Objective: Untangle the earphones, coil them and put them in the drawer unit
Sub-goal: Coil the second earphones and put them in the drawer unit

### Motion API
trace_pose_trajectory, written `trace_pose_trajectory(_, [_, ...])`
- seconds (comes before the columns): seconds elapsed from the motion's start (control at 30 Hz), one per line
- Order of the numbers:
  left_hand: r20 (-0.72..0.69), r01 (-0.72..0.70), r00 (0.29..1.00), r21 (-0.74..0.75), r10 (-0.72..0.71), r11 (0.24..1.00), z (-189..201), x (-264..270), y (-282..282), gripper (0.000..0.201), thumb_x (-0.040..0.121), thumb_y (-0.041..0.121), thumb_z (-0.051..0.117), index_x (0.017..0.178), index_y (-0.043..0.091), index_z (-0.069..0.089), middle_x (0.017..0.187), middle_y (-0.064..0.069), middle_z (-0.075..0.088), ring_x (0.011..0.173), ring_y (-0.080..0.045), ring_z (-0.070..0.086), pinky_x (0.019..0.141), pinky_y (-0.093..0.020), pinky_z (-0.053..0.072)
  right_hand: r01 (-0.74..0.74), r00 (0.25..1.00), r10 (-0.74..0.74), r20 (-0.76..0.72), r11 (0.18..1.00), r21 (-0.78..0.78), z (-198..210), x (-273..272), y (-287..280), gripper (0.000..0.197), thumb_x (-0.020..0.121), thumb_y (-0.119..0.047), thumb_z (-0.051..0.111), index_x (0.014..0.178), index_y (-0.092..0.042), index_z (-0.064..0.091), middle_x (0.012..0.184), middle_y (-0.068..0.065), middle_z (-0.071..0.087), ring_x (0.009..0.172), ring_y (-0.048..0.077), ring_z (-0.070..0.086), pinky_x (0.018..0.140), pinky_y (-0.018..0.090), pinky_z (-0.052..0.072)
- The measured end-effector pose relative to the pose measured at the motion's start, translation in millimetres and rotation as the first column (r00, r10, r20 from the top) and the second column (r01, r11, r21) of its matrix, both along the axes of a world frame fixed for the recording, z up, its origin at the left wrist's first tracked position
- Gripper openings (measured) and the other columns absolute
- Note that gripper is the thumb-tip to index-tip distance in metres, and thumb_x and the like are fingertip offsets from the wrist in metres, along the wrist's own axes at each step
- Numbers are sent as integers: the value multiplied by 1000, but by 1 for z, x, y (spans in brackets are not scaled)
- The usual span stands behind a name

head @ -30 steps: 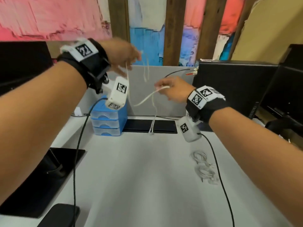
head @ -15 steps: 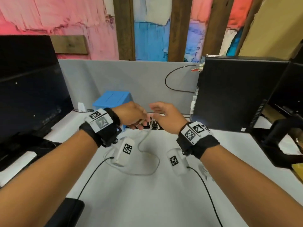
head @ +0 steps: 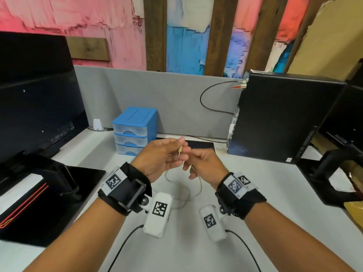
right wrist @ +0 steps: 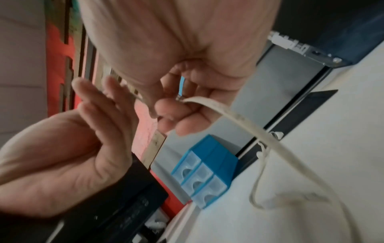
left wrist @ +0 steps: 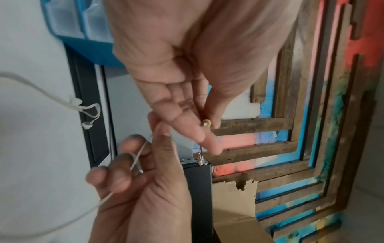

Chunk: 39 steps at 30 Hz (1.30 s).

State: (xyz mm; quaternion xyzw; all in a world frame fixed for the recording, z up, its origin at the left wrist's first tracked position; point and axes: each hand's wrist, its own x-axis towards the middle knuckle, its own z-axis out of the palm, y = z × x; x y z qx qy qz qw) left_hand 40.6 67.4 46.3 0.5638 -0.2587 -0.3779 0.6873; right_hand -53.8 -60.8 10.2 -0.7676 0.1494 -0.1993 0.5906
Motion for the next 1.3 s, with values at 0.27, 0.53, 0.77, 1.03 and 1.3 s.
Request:
trace_pose_trajectory(0.27, [-100, -54, 994, -97, 45, 994, -13, 1, 5, 22, 96, 15, 58, 110, 2, 66, 106, -13, 74, 98, -22, 73, 80, -26, 59, 86, 994, -87, -65, 996, -13, -19, -4, 18, 24, 95, -25, 60, 86, -9, 76, 64, 4, 64, 47, 14, 44, 46, 26, 45])
trace_pose_trajectory(0.53, [66, -233, 967, -158, 246, 960, -18, -2, -2, 13, 94, 9, 60, 100, 2, 69, 105, -14, 74, 98, -23, 73, 87, -30, 57, -49, 993, 33, -110, 988, -144, -7, -40, 33, 23, 96, -14, 55, 86, -10, 75, 54, -4, 60, 44, 8, 43, 44, 17, 37])
trace_pose_trajectory(0.77, [503, -189, 825, -185, 258, 964, -26, -24, -11, 17, 93, 2, 60, 94, 10, 75, 84, 2, 75, 80, -5, 70, 80, -22, 52, -118, 987, 123, 101, 992, -51, 55, -55, 31, 23, 99, -3, 46, 83, -7, 62, 55, 5, 51, 39, 5, 33, 40, 13, 28])
trace_pose_trajectory(1.03, [342, -53, 932, -205, 122, 977, -14, -29, -7, 21, 98, 2, 48, 107, -1, 67, 91, -16, 71, 81, -18, 72, 87, -27, 56, 108, 986, -90, 142, 987, -120, 88, -25, -16, 27, 101, -16, 47, 79, -7, 60, 57, 3, 44, 37, 1, 35, 39, 9, 29])
trace_pose_trajectory(1.3, [157, 6, 987, -199, 26, 980, 1, -26, 4, 21, 92, 19, 58, 99, 3, 71, 79, -4, 72, 71, -16, 71, 73, -24, 56, 113, 993, -108, 55, 988, -105, 48, -8, -13, 29, 93, -13, 63, 64, -17, 64, 42, -13, 47, 38, 0, 39, 43, 13, 33])
